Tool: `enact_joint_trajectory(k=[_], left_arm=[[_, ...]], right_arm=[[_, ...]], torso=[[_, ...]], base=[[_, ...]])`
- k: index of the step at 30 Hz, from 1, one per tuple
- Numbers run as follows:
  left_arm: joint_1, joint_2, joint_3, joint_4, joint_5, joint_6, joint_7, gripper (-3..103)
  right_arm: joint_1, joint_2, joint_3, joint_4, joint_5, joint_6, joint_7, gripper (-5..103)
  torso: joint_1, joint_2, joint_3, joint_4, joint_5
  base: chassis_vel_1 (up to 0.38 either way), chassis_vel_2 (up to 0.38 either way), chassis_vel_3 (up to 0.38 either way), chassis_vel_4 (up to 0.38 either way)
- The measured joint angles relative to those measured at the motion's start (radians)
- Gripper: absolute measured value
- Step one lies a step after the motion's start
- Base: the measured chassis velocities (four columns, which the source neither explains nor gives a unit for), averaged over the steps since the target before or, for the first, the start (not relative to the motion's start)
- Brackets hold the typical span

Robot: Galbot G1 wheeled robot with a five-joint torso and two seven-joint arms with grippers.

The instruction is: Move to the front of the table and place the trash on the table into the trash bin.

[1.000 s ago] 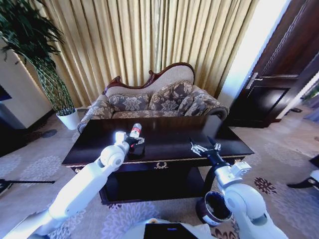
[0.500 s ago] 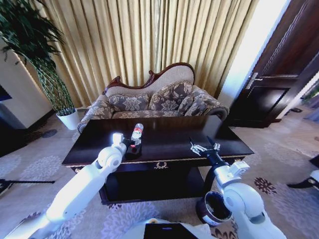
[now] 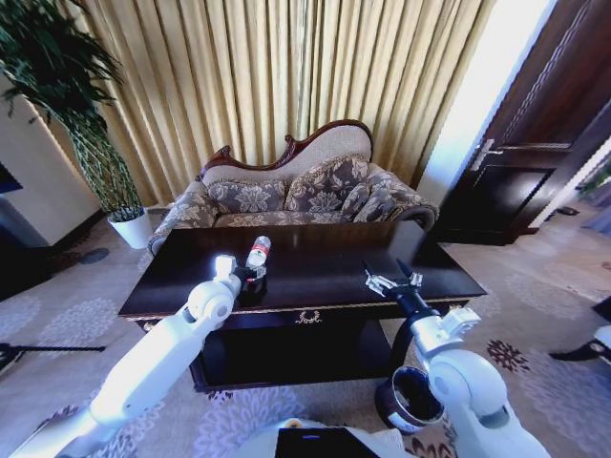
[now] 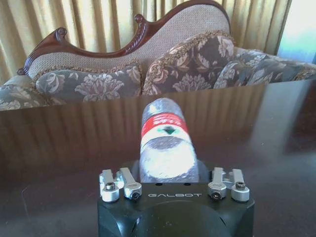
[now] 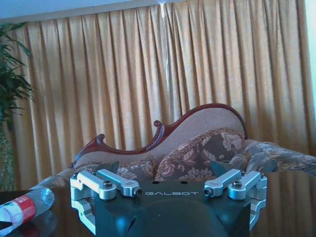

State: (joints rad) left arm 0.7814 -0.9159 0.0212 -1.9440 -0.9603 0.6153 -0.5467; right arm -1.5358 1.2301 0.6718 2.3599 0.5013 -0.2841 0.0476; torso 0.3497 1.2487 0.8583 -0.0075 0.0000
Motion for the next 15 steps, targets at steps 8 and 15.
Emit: enact_joint_trajectory(k=[8, 15], left_arm=[[0.010, 0.007, -0.007, -0.011, 0.019, -0.026, 0.030, 40], [0.034, 0.030, -0.008, -0.016, 0.160, -0.083, 0.097, 29]], right_arm=[[0.003, -0.003, 0.003, -0.001, 0.017, 0.000, 0.012, 100], [0.010, -0.020, 0.003, 0.006, 0.045, 0.000, 0.032, 100]], torso=[[0.000, 0.000, 0.000, 0.0000, 0.0000], [0.000, 0.000, 0.000, 0.0000, -0.0001]], base=[[0.000, 0.000, 0.000, 0.000], [0.000, 0.000, 0.000, 0.000]])
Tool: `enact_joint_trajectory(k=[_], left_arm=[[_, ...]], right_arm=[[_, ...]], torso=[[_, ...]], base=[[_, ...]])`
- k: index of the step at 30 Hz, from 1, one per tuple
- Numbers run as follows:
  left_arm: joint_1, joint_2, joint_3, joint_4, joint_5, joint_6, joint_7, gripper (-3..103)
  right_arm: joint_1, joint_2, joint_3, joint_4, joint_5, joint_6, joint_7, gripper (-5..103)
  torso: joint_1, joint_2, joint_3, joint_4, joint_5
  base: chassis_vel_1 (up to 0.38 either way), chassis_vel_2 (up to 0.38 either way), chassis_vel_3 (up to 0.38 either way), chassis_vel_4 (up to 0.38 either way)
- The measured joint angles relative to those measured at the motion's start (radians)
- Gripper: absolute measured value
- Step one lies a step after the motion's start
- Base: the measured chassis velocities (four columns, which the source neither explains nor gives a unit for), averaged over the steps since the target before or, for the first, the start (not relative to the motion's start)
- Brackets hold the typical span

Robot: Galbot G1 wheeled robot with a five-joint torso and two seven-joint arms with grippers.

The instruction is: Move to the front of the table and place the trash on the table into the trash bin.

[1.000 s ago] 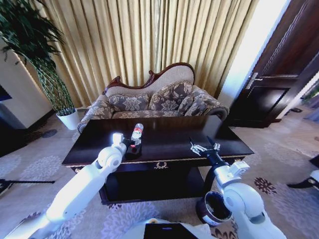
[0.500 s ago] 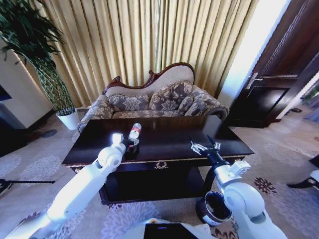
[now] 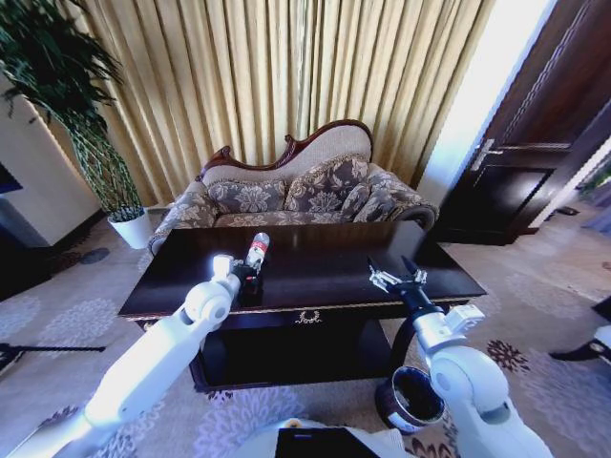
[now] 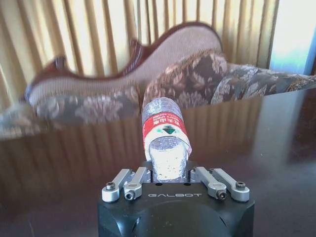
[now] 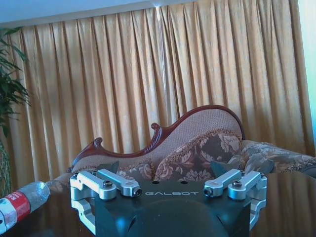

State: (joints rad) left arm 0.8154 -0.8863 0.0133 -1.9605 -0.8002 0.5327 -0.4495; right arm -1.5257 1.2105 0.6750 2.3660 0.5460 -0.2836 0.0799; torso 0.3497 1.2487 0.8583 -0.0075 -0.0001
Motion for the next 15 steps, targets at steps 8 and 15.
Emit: enact_joint_trajectory(k=[8, 15], left_arm=[[0.066, 0.093, -0.008, -0.080, 0.328, -0.248, 0.101, 29], [0.184, 0.123, -0.098, -0.055, 0.631, -0.539, 0.082, 29]], right_arm=[[0.070, -0.105, -0.039, 0.008, 0.248, -0.030, 0.015, 100], [0.212, -0.230, -0.071, -0.081, 0.622, -0.038, -0.027, 100]], torso=[[0.000, 0.000, 0.000, 0.0003, 0.0002], [0.000, 0.000, 0.000, 0.0000, 0.0000]], base=[[0.000, 0.000, 0.000, 0.000], [0.000, 0.000, 0.000, 0.000]])
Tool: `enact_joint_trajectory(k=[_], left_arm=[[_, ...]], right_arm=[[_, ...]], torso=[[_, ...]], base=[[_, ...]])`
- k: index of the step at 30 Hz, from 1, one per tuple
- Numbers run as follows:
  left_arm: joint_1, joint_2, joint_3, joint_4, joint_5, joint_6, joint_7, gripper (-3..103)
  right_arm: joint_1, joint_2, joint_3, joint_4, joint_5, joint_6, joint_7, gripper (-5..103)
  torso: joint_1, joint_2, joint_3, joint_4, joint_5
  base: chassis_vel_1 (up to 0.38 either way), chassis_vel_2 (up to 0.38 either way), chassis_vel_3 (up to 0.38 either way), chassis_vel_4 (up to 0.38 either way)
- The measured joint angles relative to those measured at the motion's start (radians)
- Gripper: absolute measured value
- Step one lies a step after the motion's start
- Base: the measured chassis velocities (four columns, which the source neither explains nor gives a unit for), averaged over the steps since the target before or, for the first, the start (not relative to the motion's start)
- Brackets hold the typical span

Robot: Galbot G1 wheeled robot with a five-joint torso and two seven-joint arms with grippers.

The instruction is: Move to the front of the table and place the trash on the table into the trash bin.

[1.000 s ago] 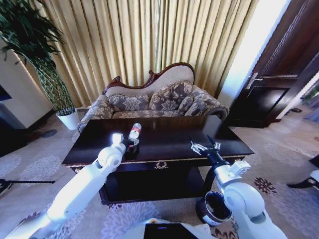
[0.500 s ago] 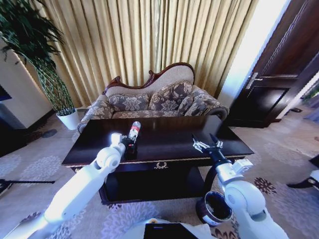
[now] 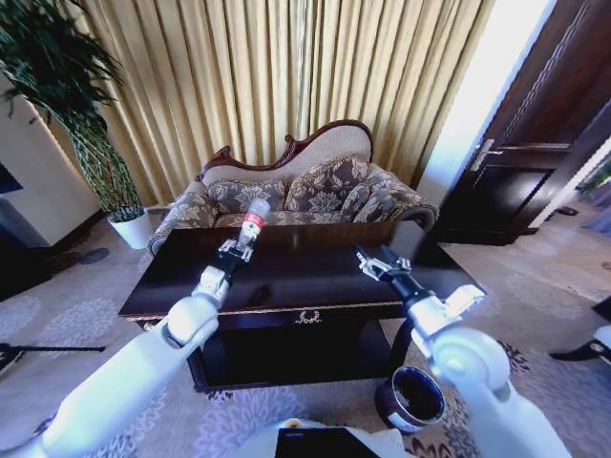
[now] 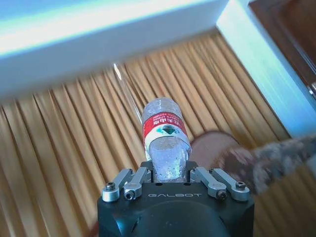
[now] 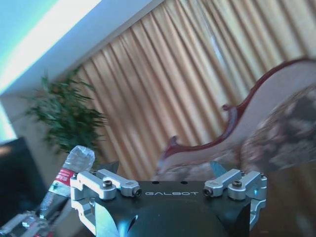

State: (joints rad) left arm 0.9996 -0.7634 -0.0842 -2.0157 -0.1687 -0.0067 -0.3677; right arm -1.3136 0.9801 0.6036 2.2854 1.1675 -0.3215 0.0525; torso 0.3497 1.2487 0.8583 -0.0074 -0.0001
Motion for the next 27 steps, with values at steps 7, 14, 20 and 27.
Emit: enact_joint_trajectory(k=[7, 14, 20, 27], left_arm=[[-0.059, 0.045, 0.014, 0.017, 0.114, -0.116, 0.011, 29], [-0.194, 0.050, 0.136, 0.060, 0.133, -0.138, 0.026, 29], [-0.273, 0.034, 0.235, 0.110, 0.163, -0.151, 0.028, 29], [-0.361, 0.016, 0.343, 0.132, 0.174, -0.150, 0.031, 29]], right_arm=[[0.182, 0.005, -0.154, -0.101, 0.089, -0.012, -0.039, 100], [0.342, 0.063, -0.264, -0.173, 0.067, -0.011, -0.059, 100], [0.407, 0.098, -0.293, -0.213, 0.028, -0.009, -0.075, 100], [0.444, 0.163, -0.329, -0.266, -0.057, -0.007, -0.091, 100]], torso=[[0.000, 0.000, 0.000, -0.0001, 0.0001], [0.000, 0.000, 0.000, -0.0001, 0.0001], [0.000, 0.000, 0.000, -0.0001, -0.0001], [0.000, 0.000, 0.000, 0.0000, 0.0000]], base=[[0.000, 0.000, 0.000, 0.000], [0.000, 0.000, 0.000, 0.000], [0.000, 0.000, 0.000, 0.000], [0.000, 0.000, 0.000, 0.000]])
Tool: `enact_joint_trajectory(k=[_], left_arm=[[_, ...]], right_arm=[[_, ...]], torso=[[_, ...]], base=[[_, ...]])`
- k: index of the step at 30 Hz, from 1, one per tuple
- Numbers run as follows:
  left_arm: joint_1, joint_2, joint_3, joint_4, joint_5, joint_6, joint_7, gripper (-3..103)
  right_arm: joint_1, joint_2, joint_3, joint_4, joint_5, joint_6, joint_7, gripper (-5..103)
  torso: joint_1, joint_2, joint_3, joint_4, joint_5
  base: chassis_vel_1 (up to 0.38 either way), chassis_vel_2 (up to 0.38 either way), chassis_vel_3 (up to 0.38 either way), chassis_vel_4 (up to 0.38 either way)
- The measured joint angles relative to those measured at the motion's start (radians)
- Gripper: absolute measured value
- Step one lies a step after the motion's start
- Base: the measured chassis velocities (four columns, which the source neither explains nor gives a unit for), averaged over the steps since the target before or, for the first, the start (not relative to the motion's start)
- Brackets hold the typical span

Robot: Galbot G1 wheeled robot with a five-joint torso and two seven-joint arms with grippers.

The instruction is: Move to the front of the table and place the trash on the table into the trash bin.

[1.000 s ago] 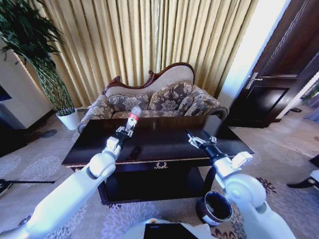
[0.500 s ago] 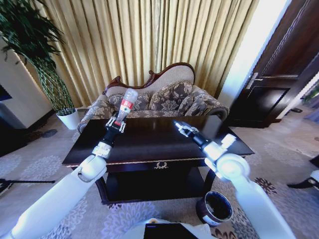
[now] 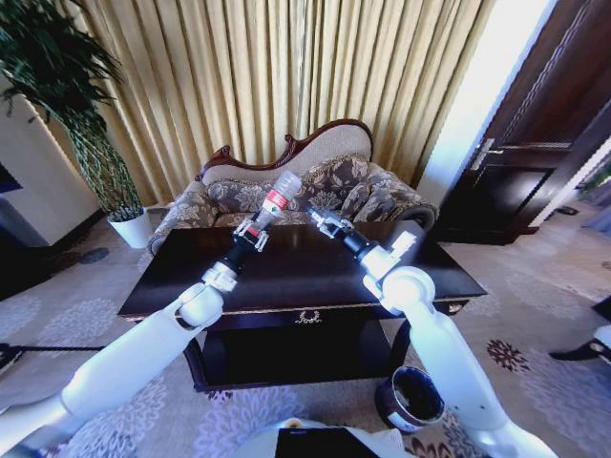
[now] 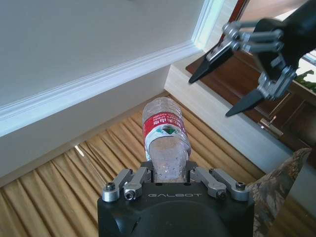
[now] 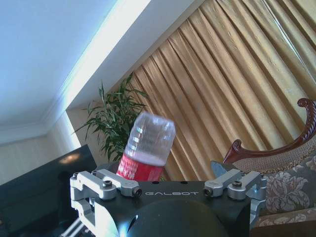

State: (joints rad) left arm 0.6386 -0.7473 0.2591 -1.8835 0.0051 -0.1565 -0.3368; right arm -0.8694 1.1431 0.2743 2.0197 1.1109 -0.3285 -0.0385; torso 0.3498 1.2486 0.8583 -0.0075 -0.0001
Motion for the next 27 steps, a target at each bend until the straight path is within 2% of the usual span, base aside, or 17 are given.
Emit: enact_joint_trajectory(k=[6, 9, 26, 27], left_arm=[[-0.031, -0.009, 0.039, -0.009, -0.010, 0.018, 0.003, 29], [-0.031, -0.011, 0.071, -0.029, -0.040, 0.037, 0.003, 29], [-0.058, -0.020, 0.189, -0.053, -0.067, 0.039, -0.002, 28], [-0.060, -0.022, 0.192, -0.052, -0.067, 0.039, -0.002, 28]], right_arm=[[0.011, 0.043, -0.026, -0.019, -0.023, 0.002, -0.002, 100], [0.018, 0.060, -0.032, -0.018, -0.020, 0.004, -0.003, 100], [0.010, 0.054, -0.030, -0.014, -0.031, 0.005, -0.003, 101], [0.010, 0.054, -0.028, -0.015, -0.033, 0.005, -0.003, 98]], torso=[[0.000, 0.000, 0.000, 0.0000, 0.0002], [0.000, 0.000, 0.000, 0.0001, 0.0002], [0.000, 0.000, 0.000, 0.0000, 0.0001], [0.000, 0.000, 0.000, -0.0001, 0.0002]], base=[[0.000, 0.000, 0.000, 0.000], [0.000, 0.000, 0.000, 0.000], [0.000, 0.000, 0.000, 0.000], [0.000, 0.000, 0.000, 0.000]])
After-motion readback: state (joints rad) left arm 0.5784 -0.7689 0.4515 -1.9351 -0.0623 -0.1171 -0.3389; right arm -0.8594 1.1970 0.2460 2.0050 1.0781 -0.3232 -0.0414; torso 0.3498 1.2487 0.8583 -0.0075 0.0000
